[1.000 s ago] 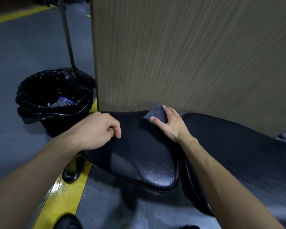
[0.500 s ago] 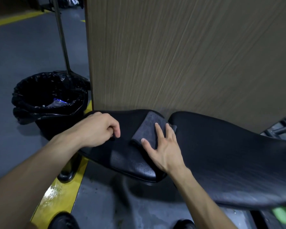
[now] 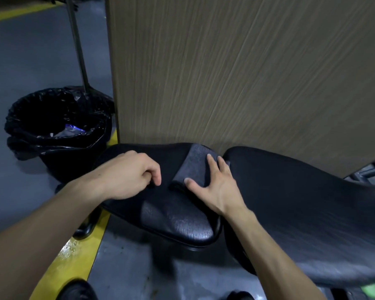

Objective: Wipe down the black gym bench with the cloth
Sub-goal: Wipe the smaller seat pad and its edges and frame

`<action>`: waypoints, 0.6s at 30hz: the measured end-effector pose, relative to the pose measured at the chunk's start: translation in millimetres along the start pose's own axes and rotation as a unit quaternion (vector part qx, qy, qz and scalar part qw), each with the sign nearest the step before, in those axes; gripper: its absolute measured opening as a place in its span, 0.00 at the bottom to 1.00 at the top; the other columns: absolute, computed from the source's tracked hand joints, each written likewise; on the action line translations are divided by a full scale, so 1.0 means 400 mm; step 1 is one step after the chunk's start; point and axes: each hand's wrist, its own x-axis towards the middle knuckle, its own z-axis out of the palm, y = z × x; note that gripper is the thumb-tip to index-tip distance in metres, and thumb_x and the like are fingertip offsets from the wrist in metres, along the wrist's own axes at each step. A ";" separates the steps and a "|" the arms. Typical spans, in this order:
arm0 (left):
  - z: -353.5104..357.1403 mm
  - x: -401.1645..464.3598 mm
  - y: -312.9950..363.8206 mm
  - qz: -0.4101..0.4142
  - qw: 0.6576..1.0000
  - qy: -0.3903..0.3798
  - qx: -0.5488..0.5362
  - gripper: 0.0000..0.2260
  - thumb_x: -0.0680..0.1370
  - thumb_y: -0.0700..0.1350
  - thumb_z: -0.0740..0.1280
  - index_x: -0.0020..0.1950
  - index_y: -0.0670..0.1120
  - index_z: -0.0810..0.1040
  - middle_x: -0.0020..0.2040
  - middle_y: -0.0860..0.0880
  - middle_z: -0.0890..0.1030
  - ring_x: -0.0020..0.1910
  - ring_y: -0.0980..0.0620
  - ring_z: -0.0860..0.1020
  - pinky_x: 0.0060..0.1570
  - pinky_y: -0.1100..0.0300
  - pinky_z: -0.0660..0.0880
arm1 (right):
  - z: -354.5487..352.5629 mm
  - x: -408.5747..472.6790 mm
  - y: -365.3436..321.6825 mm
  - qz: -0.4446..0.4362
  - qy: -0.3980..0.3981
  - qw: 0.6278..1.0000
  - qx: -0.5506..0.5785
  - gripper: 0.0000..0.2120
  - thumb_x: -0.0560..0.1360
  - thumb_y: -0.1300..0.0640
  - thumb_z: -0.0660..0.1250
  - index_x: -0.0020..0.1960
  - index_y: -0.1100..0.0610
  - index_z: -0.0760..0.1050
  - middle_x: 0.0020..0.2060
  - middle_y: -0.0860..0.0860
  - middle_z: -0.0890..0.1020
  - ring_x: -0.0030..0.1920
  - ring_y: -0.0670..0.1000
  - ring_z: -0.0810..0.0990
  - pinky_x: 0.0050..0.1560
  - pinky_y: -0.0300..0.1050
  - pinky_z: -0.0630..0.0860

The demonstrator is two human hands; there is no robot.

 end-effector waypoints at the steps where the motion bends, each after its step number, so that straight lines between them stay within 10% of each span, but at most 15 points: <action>1: 0.000 0.002 0.001 0.001 1.000 -0.002 -0.001 0.16 0.78 0.44 0.62 0.46 0.66 0.82 0.43 0.60 0.83 0.44 0.58 0.82 0.49 0.55 0.80 | -0.005 0.035 -0.003 0.007 -0.004 1.000 0.001 0.51 0.71 0.28 0.65 0.82 0.53 0.51 0.81 0.59 0.52 0.81 0.57 0.47 0.79 0.50 0.50; 10: -0.019 0.015 -0.047 -0.018 1.000 -0.003 -0.021 0.16 0.79 0.42 0.61 0.46 0.62 0.83 0.43 0.60 0.84 0.43 0.57 0.84 0.48 0.53 0.81 | -0.036 0.257 0.015 0.063 -0.050 0.997 0.004 0.47 0.71 0.26 0.62 0.78 0.57 0.62 0.69 0.60 0.75 0.68 0.61 0.74 0.68 0.52 0.71; 18: -0.056 -0.032 -0.084 -0.015 0.999 0.009 -0.032 0.15 0.74 0.49 0.56 0.46 0.65 0.80 0.48 0.62 0.84 0.49 0.61 0.82 0.50 0.55 0.80 | -0.044 0.368 -0.061 0.130 -0.128 0.982 -0.045 0.46 0.68 0.25 0.54 0.70 0.59 0.72 0.63 0.60 0.78 0.60 0.62 0.76 0.57 0.54 0.73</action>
